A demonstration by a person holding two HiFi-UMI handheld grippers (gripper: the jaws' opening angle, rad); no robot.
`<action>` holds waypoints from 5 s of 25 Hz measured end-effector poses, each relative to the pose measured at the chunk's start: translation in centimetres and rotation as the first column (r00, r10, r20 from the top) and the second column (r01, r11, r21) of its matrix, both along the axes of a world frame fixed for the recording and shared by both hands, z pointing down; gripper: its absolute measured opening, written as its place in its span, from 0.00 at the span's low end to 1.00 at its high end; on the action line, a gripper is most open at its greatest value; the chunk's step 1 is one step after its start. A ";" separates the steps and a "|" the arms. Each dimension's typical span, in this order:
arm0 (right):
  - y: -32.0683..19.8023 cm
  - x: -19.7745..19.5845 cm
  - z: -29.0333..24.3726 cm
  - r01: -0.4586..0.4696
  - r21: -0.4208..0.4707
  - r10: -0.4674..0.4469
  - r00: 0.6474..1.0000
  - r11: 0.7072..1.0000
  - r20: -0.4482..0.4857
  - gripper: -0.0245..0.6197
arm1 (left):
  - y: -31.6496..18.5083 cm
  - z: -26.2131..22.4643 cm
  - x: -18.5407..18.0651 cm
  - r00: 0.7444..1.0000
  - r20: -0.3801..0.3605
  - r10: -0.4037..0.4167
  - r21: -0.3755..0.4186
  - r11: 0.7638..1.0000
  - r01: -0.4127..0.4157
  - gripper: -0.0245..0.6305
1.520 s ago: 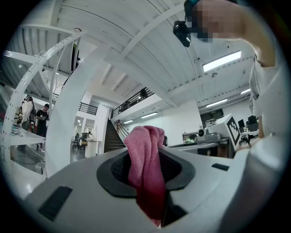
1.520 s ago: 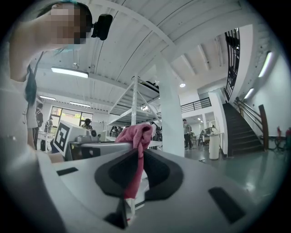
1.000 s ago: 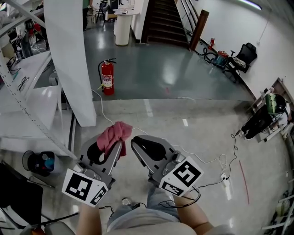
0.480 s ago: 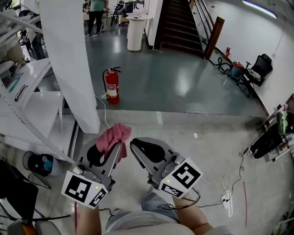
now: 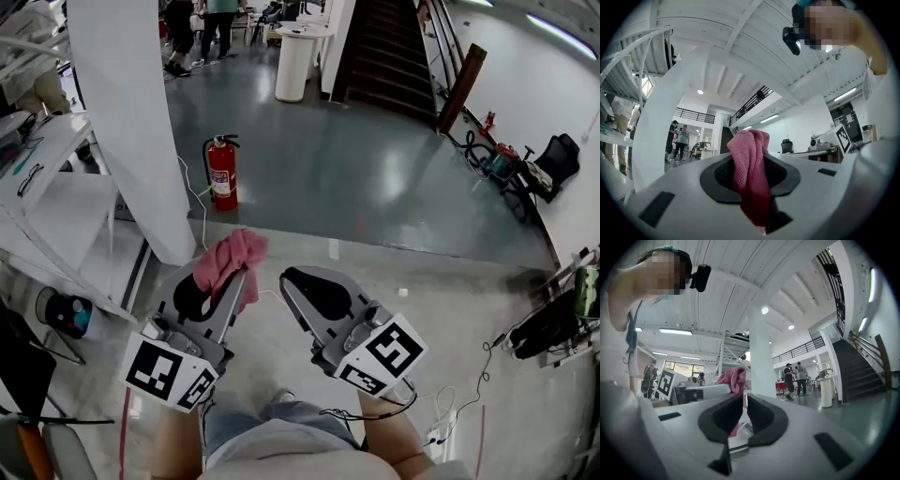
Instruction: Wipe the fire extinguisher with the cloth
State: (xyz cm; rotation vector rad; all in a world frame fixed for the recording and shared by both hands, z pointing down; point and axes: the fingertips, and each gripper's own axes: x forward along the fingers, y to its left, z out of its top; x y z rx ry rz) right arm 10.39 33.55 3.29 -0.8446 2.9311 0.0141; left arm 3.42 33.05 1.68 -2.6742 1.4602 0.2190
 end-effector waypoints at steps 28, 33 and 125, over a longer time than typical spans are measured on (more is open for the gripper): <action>-28.7 -2.3 1.0 0.033 -0.033 -0.034 0.999 0.999 -0.022 0.10 | -28.9 1.8 -2.7 0.998 -0.011 -0.061 -0.027 0.998 0.061 0.21; -33.4 -5.1 1.5 0.064 -0.044 -0.065 0.998 0.997 -0.023 0.10 | -33.0 2.5 -6.9 0.990 -0.024 -0.136 -0.048 0.990 0.135 0.21; -71.7 -14.1 53.5 0.594 -0.045 -0.593 0.804 0.803 0.035 0.10 | -76.2 62.5 -18.9 0.608 0.649 -0.457 -0.026 0.785 0.618 0.18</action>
